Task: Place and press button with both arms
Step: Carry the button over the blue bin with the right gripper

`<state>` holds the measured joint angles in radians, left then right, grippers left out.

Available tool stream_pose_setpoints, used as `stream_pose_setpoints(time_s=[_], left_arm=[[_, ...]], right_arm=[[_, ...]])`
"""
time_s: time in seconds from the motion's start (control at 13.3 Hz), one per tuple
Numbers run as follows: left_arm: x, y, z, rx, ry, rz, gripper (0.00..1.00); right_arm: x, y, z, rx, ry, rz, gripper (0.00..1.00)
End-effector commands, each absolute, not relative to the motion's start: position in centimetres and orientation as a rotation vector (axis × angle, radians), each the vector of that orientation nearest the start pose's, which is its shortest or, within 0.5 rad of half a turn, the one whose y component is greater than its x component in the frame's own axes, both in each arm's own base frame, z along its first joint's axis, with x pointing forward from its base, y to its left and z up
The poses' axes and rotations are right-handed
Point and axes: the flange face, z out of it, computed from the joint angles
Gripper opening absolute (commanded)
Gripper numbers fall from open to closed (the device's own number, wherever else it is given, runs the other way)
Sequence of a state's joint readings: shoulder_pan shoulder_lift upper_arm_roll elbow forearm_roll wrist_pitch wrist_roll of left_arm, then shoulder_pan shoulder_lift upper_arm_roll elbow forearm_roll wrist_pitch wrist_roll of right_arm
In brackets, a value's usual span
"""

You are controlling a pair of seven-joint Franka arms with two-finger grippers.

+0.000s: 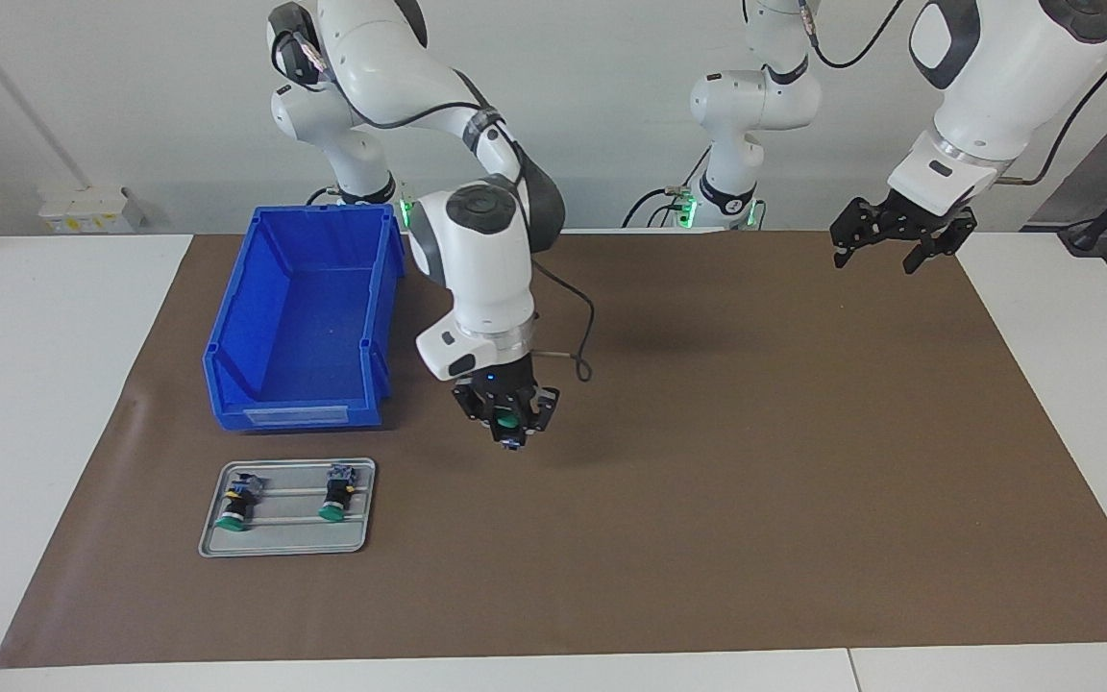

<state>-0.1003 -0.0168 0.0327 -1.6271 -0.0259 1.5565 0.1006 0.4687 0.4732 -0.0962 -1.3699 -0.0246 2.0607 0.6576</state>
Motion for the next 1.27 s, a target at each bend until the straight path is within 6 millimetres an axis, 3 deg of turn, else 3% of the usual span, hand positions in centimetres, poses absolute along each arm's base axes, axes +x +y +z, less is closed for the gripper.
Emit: stream_pose_setpoints(time_s=[0.0, 0.07, 0.22, 0.37, 0.45, 0.6, 0.82, 1.2], left_arm=[[53.8, -3.6, 60.7, -3.144, 0.273, 0.058, 1.00], [53.8, -3.6, 60.7, -3.144, 0.273, 0.058, 1.00], [53.8, -3.6, 60.7, -3.144, 0.273, 0.058, 1.00], [53.8, -3.6, 60.7, -3.144, 0.273, 0.058, 1.00], [53.8, -3.6, 60.7, -3.144, 0.273, 0.058, 1.00], [53.7, -3.6, 60.8, -3.144, 0.273, 0.055, 1.00], [53.7, -3.6, 60.8, -3.144, 0.273, 0.055, 1.00], [53.7, -3.6, 60.8, -3.144, 0.273, 0.055, 1.00]], right_arm=[[65.6, 20.7, 50.0, -3.104, 0.217, -0.288, 0.00], [65.4, 17.4, 51.1, -3.123, 0.157, -0.268, 0.00], [63.0, 10.7, 52.6, -3.143, 0.056, -0.225, 0.00], [59.6, 6.1, 52.2, -3.130, -0.009, -0.173, 0.00], [58.1, 4.1, 50.6, -3.124, -0.006, -0.138, 0.00], [54.7, 2.0, 46.5, -3.115, -0.018, -0.202, 0.00], [50.3, 1.1, 41.1, -3.103, 0.005, -0.261, 0.00], [48.8, -1.5, 35.8, -3.110, -0.017, -0.331, 0.00]])
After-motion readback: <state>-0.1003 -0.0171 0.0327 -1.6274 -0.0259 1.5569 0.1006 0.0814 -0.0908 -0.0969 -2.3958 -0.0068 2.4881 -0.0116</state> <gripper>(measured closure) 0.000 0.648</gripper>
